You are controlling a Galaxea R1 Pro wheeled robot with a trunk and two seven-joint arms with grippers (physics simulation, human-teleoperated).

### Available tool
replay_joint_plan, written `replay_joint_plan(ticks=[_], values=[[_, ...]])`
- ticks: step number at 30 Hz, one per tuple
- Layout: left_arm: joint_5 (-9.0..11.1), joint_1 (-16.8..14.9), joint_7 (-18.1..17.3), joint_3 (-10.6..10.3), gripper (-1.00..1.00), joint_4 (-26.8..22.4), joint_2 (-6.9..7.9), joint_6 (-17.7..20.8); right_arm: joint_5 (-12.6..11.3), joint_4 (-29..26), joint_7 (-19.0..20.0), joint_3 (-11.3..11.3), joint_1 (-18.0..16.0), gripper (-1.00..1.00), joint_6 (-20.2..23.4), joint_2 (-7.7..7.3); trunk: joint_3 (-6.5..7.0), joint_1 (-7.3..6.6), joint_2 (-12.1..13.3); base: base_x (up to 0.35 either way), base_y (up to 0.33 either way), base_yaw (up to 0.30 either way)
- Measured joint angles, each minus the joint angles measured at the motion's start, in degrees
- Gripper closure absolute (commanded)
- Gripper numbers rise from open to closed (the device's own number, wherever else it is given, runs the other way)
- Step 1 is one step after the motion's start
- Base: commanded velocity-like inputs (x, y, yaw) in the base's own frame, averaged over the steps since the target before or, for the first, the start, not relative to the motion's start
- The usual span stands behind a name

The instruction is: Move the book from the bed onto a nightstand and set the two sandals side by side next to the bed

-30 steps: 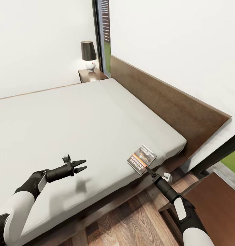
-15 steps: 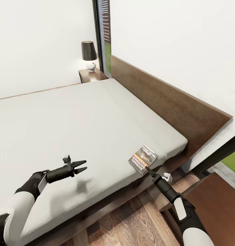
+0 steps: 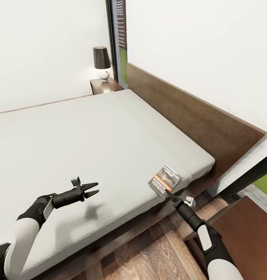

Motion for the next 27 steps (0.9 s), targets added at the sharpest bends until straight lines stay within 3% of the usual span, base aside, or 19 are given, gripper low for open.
replay_joint_plan(ticks=[5, 11, 17, 27], values=[[0.0, 0.0, 0.0, 0.0, -1.00, 0.0, -0.38, 0.0, 0.0, 0.0, 0.0, 0.0, 0.0, -1.00, 0.0, 0.00, -0.71, 0.87, -1.6, 0.000, 0.000, 0.000], [0.0, 0.0, 0.5, 0.0, -1.00, 0.0, -1.04, 0.0, 0.0, 0.0, 0.0, 0.0, 0.0, -1.00, 0.0, 0.00, -0.72, 0.88, -1.6, 0.000, 0.000, 0.000], [-0.1, 0.0, 0.7, 0.0, -1.00, 0.0, -1.14, 0.0, 0.0, 0.0, 0.0, 0.0, 0.0, -1.00, 0.0, 0.00, -1.79, 2.19, -4.0, 0.000, 0.000, 0.000], [0.0, 0.0, 0.7, 0.0, -1.00, 0.0, -1.14, 0.0, 0.0, 0.0, 0.0, 0.0, 0.0, -1.00, 0.0, 0.00, -1.80, 2.20, -4.0, 0.000, 0.000, 0.000]])
